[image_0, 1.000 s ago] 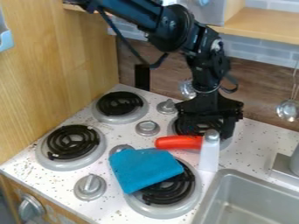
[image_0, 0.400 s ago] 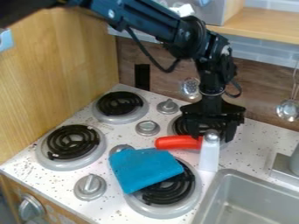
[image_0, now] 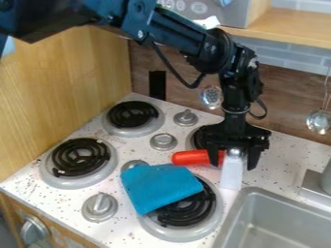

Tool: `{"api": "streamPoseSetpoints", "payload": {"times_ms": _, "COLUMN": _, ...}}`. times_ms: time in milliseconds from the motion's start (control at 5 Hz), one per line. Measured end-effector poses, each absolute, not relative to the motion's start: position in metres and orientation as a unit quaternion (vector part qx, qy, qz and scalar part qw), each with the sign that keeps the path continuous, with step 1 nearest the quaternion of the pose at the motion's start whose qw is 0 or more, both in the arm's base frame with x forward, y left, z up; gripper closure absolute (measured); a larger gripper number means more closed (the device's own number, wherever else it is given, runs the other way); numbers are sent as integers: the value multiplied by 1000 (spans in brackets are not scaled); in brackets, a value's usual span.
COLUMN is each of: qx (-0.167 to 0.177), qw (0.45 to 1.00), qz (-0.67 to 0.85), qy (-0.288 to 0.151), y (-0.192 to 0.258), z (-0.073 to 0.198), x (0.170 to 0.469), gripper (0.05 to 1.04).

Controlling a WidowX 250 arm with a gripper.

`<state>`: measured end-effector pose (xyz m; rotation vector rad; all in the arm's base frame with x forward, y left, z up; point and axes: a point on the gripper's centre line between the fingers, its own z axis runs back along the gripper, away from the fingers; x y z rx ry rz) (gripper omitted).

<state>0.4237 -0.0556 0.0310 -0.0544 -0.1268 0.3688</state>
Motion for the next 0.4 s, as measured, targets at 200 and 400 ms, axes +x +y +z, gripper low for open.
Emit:
{"api": "streamPoseSetpoints", "payload": {"times_ms": 200, "qx": -24, "qw": 980, "qz": 187, "qy": -55, "y": -48, "z": 27, "x": 423, "gripper": 130}}
{"api": "streamPoseSetpoints", "payload": {"times_ms": 400, "qx": -22, "qw": 980, "qz": 185, "qy": -64, "y": -46, "z": 26, "x": 424, "gripper": 397}}
